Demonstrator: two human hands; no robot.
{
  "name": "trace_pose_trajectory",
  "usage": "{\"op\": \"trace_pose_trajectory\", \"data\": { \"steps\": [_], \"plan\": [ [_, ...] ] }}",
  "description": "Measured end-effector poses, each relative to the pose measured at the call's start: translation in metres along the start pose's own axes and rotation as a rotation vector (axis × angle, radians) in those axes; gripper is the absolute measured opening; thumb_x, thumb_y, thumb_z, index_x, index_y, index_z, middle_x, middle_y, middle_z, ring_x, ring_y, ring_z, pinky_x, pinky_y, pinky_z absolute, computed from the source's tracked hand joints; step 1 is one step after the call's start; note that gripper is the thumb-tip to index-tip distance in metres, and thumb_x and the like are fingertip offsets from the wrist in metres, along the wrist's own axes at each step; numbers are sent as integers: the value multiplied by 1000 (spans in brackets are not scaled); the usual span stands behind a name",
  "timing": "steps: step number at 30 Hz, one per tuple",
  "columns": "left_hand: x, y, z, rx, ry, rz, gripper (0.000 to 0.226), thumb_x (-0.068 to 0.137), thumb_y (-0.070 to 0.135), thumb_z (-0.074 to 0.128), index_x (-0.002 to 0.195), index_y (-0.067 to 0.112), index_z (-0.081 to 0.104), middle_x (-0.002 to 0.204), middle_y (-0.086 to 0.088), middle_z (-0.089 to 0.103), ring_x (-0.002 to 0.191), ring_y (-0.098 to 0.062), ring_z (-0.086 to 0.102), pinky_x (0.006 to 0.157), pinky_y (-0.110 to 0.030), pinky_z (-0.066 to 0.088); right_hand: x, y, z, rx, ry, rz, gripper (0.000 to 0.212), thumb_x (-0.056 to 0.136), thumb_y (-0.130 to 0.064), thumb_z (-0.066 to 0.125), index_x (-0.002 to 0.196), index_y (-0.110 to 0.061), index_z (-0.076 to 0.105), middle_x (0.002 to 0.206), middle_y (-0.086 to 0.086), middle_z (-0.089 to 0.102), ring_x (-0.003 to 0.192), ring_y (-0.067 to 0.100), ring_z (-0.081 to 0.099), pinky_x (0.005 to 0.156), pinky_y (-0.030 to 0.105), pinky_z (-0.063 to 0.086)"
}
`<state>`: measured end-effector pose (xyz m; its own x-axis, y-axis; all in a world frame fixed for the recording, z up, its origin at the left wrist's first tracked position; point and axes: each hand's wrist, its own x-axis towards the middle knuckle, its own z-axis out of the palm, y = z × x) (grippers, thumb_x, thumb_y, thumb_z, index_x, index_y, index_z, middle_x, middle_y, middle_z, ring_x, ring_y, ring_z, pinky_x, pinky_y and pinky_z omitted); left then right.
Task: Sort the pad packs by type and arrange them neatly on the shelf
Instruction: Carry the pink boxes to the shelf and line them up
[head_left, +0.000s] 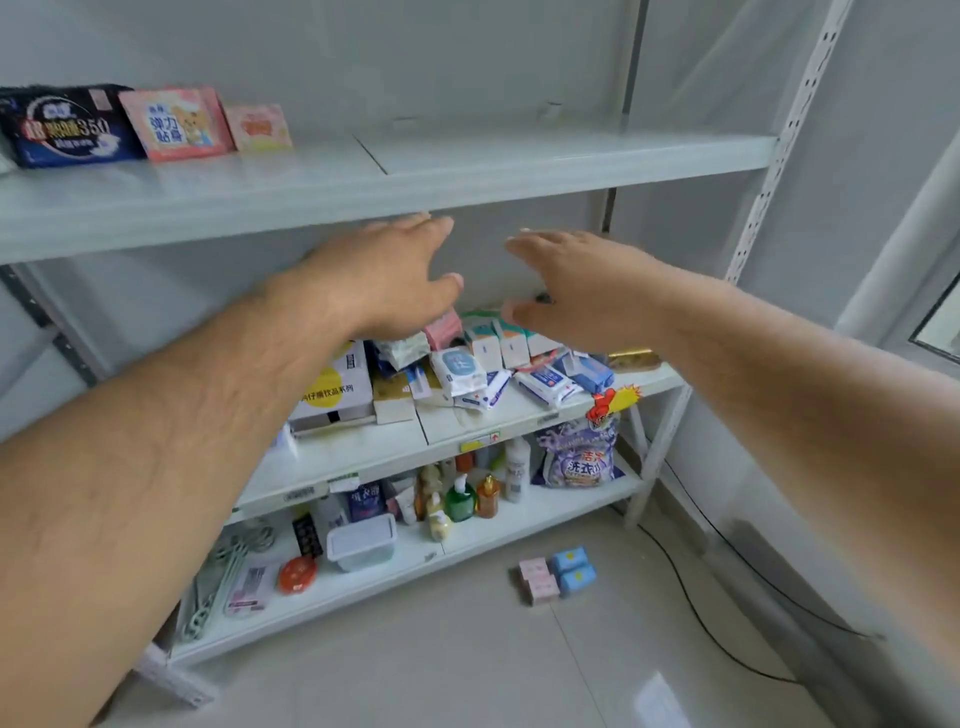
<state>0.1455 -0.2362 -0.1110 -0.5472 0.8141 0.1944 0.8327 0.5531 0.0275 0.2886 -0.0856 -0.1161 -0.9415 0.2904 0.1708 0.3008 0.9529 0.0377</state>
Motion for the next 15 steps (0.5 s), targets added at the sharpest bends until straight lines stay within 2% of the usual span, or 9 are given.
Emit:
{"op": "trace_pose_trajectory", "data": {
  "steps": [4, 8, 15],
  "plan": [
    [-15, 71, 41, 17, -62, -1, 71, 95, 58, 37, 156, 32, 12, 165, 7, 9, 150, -23, 19, 118, -49, 26, -55, 36, 36, 27, -106, 14, 75, 98, -59, 45, 159, -22, 20, 166, 0, 23, 149, 26, 29, 117, 43, 30],
    [-28, 136, 81, -1, -144, -19, 69, 96, 52, 38, 157, 28, 15, 165, 6, 13, 148, -24, 23, 116, -43, 29, -99, 74, 68, 54, -201, 18, 72, 98, -56, 46, 158, -22, 23, 163, 1, 29, 145, 26, 34, 112, 44, 36],
    [-47, 192, 139, -4, -292, -65, 67, 96, 47, 38, 156, 25, 17, 163, 5, 20, 145, -24, 30, 111, -44, 36, -140, 116, 108, 81, -325, 56, 68, 98, -54, 47, 154, -20, 29, 157, 2, 37, 140, 29, 39, 107, 45, 42]
  ]
}}
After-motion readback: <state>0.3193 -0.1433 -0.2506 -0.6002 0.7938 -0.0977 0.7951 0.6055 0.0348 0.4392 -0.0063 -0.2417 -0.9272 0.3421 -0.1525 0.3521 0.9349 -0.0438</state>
